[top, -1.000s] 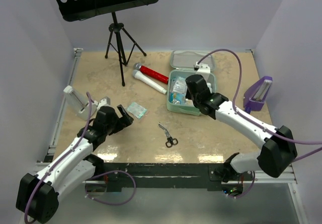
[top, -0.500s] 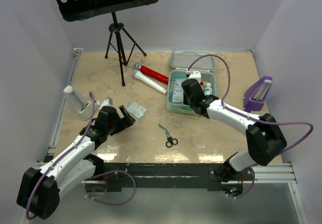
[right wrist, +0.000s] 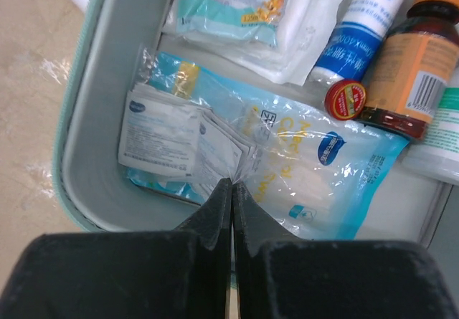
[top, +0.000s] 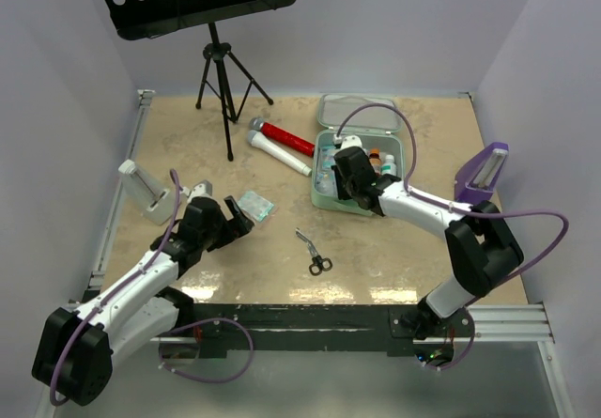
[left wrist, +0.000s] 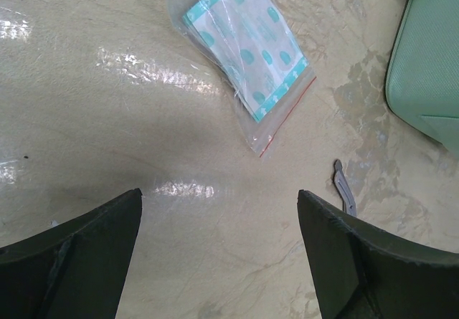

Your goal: Organize the medicine kit

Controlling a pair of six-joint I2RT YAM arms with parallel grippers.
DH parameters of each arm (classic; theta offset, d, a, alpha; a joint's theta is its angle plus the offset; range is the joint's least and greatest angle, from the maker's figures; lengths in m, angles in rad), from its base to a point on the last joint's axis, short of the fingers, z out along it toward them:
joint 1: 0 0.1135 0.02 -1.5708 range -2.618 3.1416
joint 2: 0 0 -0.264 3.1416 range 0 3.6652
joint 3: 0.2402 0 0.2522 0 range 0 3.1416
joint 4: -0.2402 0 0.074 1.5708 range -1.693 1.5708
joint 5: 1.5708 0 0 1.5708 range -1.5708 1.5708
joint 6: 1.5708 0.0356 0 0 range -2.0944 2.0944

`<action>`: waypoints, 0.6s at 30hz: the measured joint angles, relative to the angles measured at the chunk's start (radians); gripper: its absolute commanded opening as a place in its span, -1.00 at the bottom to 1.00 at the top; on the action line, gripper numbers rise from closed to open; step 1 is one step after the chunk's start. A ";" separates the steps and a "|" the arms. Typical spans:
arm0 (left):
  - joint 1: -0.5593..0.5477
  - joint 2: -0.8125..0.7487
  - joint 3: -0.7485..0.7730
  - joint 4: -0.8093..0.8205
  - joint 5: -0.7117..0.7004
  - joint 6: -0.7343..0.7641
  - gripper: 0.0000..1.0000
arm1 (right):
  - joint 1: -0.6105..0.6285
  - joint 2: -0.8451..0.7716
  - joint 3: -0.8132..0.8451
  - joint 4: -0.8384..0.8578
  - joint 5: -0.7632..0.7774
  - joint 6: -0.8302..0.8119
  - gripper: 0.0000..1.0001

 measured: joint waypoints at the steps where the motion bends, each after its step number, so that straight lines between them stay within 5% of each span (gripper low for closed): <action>1: 0.000 0.000 0.000 0.000 0.001 0.001 0.86 | 0.000 0.013 0.000 -0.006 -0.004 -0.002 -1.00; 4: 0.000 0.000 0.000 0.001 0.002 0.005 0.86 | -0.003 0.027 0.000 -0.017 -0.015 -0.003 -0.99; 11: 0.000 0.000 -0.010 0.002 0.002 0.008 0.87 | -0.010 0.009 0.000 -0.037 -0.035 0.020 -0.09; 18: 0.000 0.000 -0.015 0.002 0.005 0.008 0.86 | -0.010 -0.101 0.006 -0.095 -0.042 0.043 0.02</action>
